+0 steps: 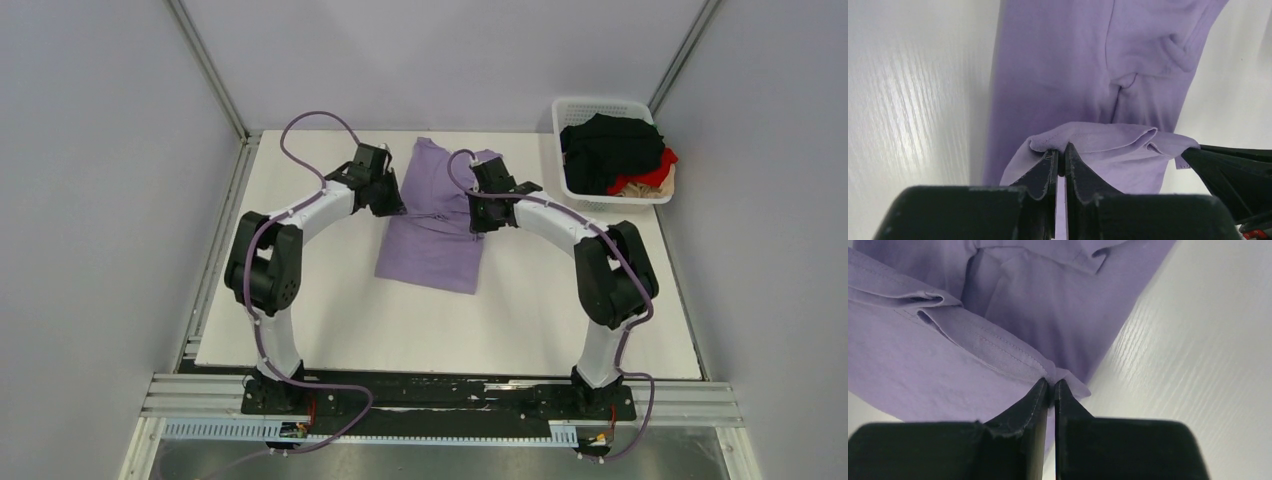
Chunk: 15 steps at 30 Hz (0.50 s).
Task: Fold and stack the t-shirts
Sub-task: Fold the folded rectangular tshirt in 1/3 of the way, then grab one side of the 2/3 rectangular tshirt with both arms
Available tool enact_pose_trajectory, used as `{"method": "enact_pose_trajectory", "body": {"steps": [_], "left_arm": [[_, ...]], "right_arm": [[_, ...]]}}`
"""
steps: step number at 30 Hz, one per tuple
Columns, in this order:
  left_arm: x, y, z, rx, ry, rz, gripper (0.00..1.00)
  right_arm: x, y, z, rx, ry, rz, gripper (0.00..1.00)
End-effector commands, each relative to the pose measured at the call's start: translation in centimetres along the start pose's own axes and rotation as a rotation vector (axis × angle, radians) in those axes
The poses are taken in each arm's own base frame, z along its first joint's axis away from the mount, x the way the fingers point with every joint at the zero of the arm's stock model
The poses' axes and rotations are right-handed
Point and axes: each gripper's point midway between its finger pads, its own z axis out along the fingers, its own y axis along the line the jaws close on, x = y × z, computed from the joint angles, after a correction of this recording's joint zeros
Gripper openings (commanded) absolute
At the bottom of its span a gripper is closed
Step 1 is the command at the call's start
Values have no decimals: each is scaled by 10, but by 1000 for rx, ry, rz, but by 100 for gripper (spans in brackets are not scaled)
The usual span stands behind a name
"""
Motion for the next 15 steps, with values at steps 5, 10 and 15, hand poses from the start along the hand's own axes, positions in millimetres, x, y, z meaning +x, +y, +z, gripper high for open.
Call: {"method": "enact_pose_trajectory", "body": {"steps": [5,10,15], "left_arm": [[-49,3,22,-22,-53,30,66],[-83,-18,-8,27,-125,49,100],[-45,-11,-36,62,-90,32,100]], "right_arm": [[-76,-28,21,21,-147,46,44],[-86,-26,-8,1,-199,59,89],[-35,-2,-30,-68,-155,10,100]]}}
